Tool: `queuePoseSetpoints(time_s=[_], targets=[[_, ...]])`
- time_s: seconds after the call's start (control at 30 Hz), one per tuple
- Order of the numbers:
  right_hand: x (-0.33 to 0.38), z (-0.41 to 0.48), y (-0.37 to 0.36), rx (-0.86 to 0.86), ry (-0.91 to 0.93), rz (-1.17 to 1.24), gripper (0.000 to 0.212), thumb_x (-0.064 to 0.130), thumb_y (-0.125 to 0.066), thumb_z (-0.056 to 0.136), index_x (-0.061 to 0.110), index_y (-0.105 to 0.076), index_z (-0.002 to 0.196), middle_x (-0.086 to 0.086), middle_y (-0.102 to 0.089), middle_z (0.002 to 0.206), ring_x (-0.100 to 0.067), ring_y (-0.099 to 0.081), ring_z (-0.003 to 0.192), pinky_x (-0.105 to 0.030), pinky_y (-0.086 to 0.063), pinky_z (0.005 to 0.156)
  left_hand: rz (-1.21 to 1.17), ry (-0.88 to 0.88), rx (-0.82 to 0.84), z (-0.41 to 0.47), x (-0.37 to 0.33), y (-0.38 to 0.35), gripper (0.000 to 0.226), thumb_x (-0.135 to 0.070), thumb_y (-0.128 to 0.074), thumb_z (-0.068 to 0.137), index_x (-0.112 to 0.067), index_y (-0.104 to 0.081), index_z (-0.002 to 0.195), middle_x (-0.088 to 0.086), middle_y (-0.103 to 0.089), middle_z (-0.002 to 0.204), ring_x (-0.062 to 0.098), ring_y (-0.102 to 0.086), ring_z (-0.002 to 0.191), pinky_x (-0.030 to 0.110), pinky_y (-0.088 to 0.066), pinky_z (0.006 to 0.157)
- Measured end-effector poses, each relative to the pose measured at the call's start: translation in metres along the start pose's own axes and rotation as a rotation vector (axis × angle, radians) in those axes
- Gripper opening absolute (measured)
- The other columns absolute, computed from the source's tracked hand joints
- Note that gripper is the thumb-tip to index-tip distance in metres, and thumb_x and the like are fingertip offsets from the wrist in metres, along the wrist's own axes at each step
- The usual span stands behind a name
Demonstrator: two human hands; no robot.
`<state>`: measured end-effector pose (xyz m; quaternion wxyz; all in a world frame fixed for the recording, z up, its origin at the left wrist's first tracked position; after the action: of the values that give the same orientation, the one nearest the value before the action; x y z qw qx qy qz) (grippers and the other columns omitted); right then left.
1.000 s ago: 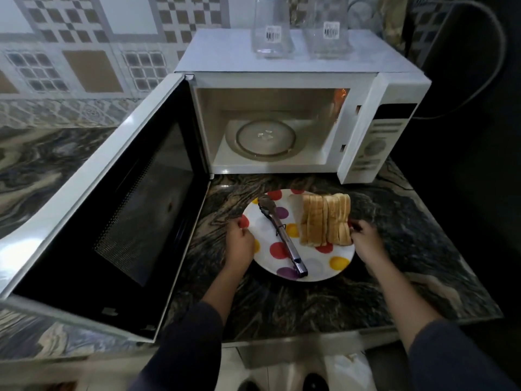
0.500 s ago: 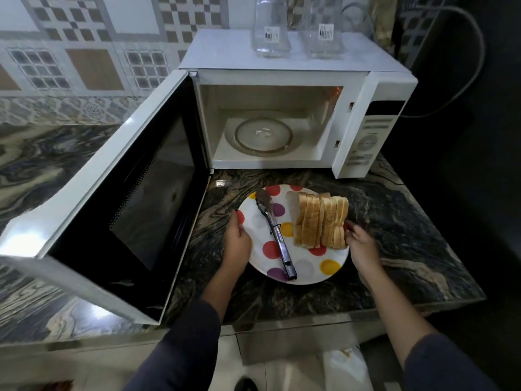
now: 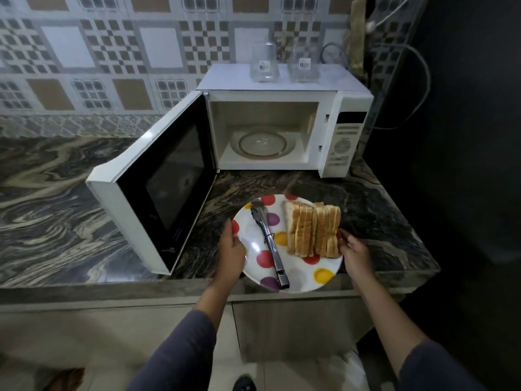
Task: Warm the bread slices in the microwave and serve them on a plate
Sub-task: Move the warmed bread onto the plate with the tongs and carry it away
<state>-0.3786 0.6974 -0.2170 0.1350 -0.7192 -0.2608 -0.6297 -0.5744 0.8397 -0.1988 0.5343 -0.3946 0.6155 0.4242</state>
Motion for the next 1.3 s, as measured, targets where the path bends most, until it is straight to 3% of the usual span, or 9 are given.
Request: queuePoseSetpoints(time_s=[0.3,0.43,0.53,0.67,0.8,0.93,1.07,1.17,1.3], targets=[[-0.012,-0.084,0.037,0.080,0.030,-0.034,0.036,0.008,-0.045,0.097,0.015,-0.052,0.132,-0.010,-0.062,0.123,-0.025,-0.060,0.106,-0.045,-0.051,0.092,-0.025,0.007,-0.065,-0.103,0.004,0.026,0.048,0.005,-0.031,0.095,-0.009,-0.034,0.141,0.003,-0.052,0.119,0.015,-0.048,0.104,0.020,-0.041,0.081],[-0.019,-0.118,0.039,0.128,0.015,-0.026,0.036,0.004,-0.043,0.096,0.011,-0.053,0.130,-0.006,-0.061,0.113,-0.018,-0.058,0.095,-0.024,-0.049,0.071,-0.018,-0.040,-0.110,-0.136,0.012,0.047,0.045,0.010,-0.032,0.092,-0.006,-0.043,0.133,-0.005,-0.051,0.108,0.013,-0.048,0.102,-0.002,-0.040,0.060],[-0.027,-0.138,0.033,0.151,0.004,-0.043,0.034,0.002,-0.043,0.095,0.006,-0.055,0.126,-0.010,-0.062,0.118,-0.016,-0.057,0.091,-0.023,-0.046,0.069,0.024,-0.026,-0.156,-0.154,0.020,0.067,0.045,0.009,-0.031,0.092,-0.005,-0.042,0.133,-0.001,-0.051,0.113,0.013,-0.046,0.101,-0.002,-0.037,0.059],[-0.040,-0.163,0.016,0.217,-0.022,-0.026,0.039,0.000,-0.043,0.093,0.012,-0.055,0.128,-0.007,-0.062,0.113,-0.020,-0.059,0.100,-0.034,-0.051,0.083,0.079,0.029,-0.233,-0.170,0.038,0.102,0.047,0.006,-0.033,0.091,-0.005,-0.041,0.136,0.000,-0.053,0.118,0.015,-0.048,0.111,0.011,-0.035,0.083],[-0.046,-0.187,-0.012,0.291,-0.020,-0.032,0.042,-0.002,-0.044,0.092,0.018,-0.055,0.127,-0.006,-0.064,0.108,-0.023,-0.061,0.099,-0.044,-0.051,0.088,0.085,0.008,-0.290,-0.189,0.048,0.140,0.039,0.007,-0.033,0.090,-0.015,-0.053,0.115,-0.011,-0.058,0.091,0.009,-0.053,0.086,-0.002,-0.039,0.061],[-0.049,-0.208,-0.053,0.364,-0.031,-0.072,0.040,-0.004,-0.046,0.089,0.012,-0.056,0.124,-0.008,-0.064,0.110,-0.025,-0.061,0.102,-0.045,-0.050,0.091,0.070,0.027,-0.363,-0.198,0.064,0.191,0.037,0.006,-0.033,0.090,-0.011,-0.056,0.113,0.004,-0.064,0.104,0.019,-0.058,0.095,0.016,-0.046,0.077],[-0.049,-0.229,-0.106,0.455,0.006,-0.128,0.038,-0.009,-0.050,0.085,0.012,-0.061,0.115,-0.010,-0.065,0.110,-0.027,-0.060,0.106,-0.046,-0.049,0.095,0.045,0.003,-0.426,-0.207,0.063,0.247,0.032,0.001,-0.035,0.087,-0.022,-0.055,0.098,-0.012,-0.059,0.090,0.003,-0.054,0.083,0.002,-0.042,0.068],[-0.046,-0.247,-0.153,0.520,0.023,-0.126,0.037,-0.010,-0.051,0.085,0.014,-0.061,0.112,-0.011,-0.064,0.111,-0.025,-0.060,0.103,-0.043,-0.050,0.092,0.057,0.019,-0.478,-0.205,0.070,0.296,0.034,-0.013,-0.035,0.079,-0.025,-0.056,0.103,-0.006,-0.061,0.095,0.010,-0.055,0.085,0.019,-0.045,0.075],[-0.044,-0.272,-0.223,0.585,0.008,-0.112,0.036,-0.007,-0.050,0.087,0.016,-0.060,0.113,-0.006,-0.064,0.109,-0.026,-0.062,0.101,-0.040,-0.054,0.079,0.079,0.082,-0.527,-0.190,0.079,0.368,0.039,0.001,-0.035,0.092,-0.003,-0.047,0.130,0.007,-0.055,0.124,0.024,-0.051,0.116,0.038,-0.041,0.102]])
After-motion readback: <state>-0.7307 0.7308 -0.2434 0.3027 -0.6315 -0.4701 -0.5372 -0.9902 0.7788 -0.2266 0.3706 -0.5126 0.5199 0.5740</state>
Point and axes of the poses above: each hand's wrist, its own z-axis towards the middle knuckle, its own y-axis out of the back of the hand, x = y × z, the point moved 2 cm from there along z, towards the middle knuckle
